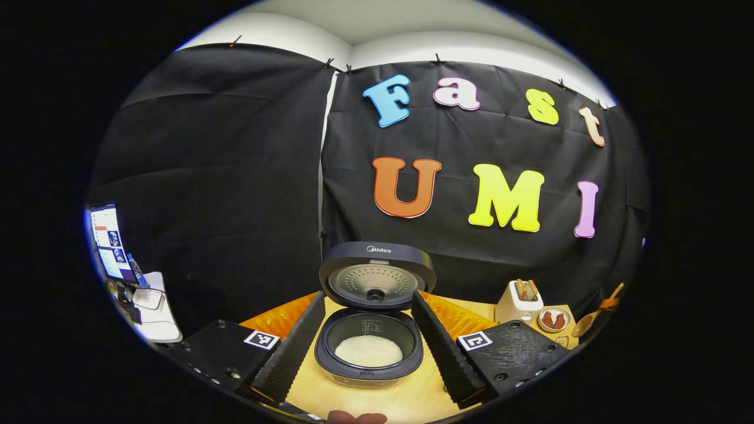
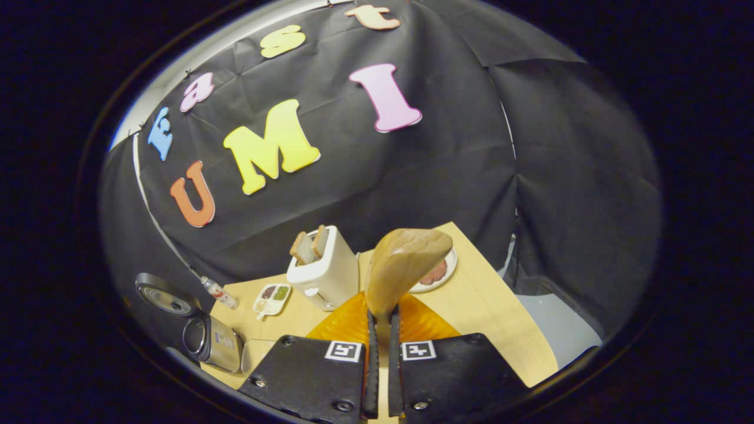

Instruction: Close the left gripper, press the button to open the rice cooker; take a wooden spoon from the chopstick holder with the right hand, scoop a spoonful of rice and pour it into the rice cooker, then put the wooden spoon back into the chopstick holder.

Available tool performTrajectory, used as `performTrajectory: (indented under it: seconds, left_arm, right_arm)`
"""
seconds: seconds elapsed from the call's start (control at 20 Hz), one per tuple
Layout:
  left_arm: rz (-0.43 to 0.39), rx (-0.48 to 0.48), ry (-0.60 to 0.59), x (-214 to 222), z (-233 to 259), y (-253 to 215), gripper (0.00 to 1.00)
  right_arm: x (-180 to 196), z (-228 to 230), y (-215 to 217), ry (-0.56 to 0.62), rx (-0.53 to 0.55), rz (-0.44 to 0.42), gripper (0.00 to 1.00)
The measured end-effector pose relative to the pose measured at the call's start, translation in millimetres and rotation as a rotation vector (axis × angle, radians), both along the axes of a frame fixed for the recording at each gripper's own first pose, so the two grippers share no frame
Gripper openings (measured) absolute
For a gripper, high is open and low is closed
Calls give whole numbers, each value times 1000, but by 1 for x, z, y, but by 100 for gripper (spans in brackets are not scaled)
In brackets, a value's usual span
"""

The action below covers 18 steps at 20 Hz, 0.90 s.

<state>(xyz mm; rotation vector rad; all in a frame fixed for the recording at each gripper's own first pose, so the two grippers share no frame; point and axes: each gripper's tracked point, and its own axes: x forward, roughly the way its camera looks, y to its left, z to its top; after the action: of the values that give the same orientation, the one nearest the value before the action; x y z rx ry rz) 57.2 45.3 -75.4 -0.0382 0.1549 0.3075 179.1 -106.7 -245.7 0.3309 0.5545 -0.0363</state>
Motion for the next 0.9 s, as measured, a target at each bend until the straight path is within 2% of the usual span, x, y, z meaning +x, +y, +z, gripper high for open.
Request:
performTrajectory:
  seconds: [0.35, 0.55, 0.9]
  left_arm:
    - [1, 18, 36, -3, 1, -16, 95]
    - [-2, 12, 42, -4, 3, -22, 95]
    - [-25, 5, 35, -1, 11, -27, 95]
  right_arm:
    - [21, -66, -4, 89, 18, -27, 12]
    - [23, -92, 2, 124, 8, -15, 12]
    - [23, -108, 7, 119, -13, -20, 16]
